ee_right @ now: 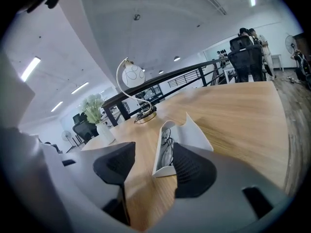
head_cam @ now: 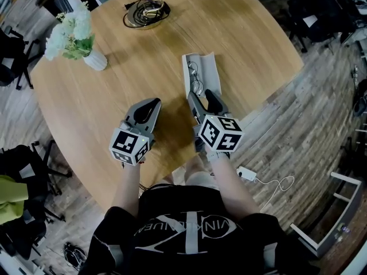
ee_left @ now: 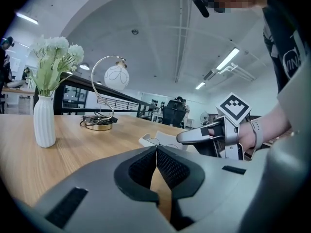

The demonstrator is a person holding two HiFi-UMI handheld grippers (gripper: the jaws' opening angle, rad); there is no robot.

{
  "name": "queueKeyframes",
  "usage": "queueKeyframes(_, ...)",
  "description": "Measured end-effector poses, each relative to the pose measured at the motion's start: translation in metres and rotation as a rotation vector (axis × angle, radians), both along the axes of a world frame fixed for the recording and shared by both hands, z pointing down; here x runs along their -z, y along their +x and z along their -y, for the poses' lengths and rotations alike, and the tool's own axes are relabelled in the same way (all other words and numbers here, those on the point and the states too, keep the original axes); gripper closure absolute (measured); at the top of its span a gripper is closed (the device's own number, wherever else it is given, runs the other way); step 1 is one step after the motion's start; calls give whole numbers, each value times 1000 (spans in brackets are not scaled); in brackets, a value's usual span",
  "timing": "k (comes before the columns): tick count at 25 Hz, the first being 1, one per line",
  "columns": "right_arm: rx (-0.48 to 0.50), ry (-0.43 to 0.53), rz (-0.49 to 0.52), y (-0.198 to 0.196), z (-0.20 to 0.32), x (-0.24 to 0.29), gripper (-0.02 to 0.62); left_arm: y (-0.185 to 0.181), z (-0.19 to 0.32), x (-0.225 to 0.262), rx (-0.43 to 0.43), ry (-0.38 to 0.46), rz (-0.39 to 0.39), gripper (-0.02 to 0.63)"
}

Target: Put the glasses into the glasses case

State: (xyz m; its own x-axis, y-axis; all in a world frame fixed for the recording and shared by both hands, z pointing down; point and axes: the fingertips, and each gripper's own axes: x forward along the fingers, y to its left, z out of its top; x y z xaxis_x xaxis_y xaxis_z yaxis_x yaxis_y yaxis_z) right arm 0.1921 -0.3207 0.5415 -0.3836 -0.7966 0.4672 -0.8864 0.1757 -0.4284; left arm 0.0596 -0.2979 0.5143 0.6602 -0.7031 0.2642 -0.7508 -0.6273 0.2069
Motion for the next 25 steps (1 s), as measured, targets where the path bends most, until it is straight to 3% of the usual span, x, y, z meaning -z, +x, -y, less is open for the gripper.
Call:
queueKeyframes(8, 20, 69, -30, -4, -28, 25, 533, -21, -20, 15, 15, 25, 3, 588)
queueKeyframes(17, 61, 134, 36, -14, -53, 60, 561, -33, -36, 37, 16, 70, -14, 588)
queueKeyframes(25, 164, 236, -16, -19, -72, 91, 566, -57, -43, 60, 94, 113, -35, 588)
